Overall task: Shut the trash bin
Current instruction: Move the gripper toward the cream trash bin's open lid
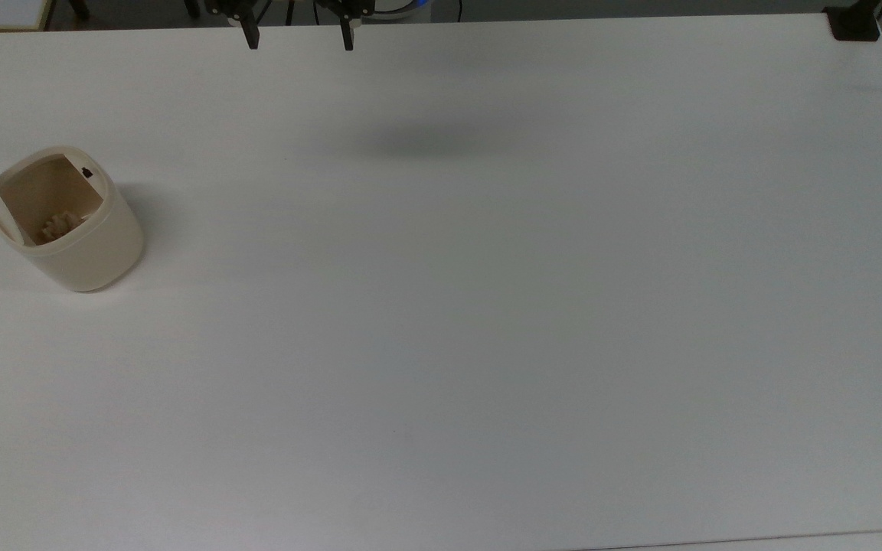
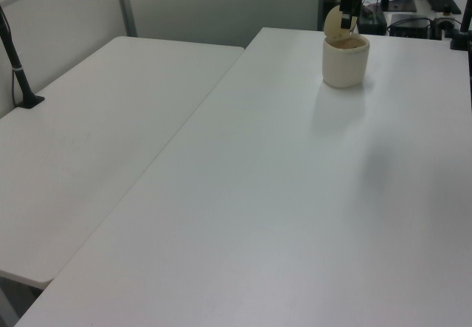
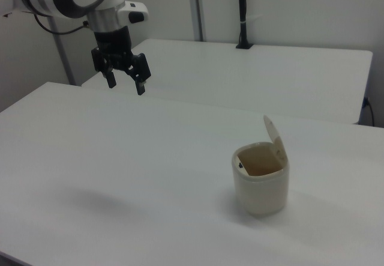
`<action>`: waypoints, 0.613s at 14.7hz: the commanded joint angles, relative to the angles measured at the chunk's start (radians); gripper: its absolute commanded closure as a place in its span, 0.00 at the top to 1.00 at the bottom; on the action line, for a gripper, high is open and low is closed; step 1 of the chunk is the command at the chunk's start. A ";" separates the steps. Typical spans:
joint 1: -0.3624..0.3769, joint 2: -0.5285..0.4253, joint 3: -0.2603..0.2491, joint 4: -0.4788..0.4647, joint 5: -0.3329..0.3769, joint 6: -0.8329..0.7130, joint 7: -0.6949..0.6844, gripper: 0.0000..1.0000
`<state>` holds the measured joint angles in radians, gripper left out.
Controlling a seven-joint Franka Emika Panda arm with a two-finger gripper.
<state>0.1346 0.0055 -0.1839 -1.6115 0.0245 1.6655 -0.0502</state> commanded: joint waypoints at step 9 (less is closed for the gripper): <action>-0.006 -0.019 -0.005 -0.018 0.021 -0.004 -0.028 1.00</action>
<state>0.1342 0.0055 -0.1842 -1.6115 0.0247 1.6655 -0.0506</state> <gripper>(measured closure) 0.000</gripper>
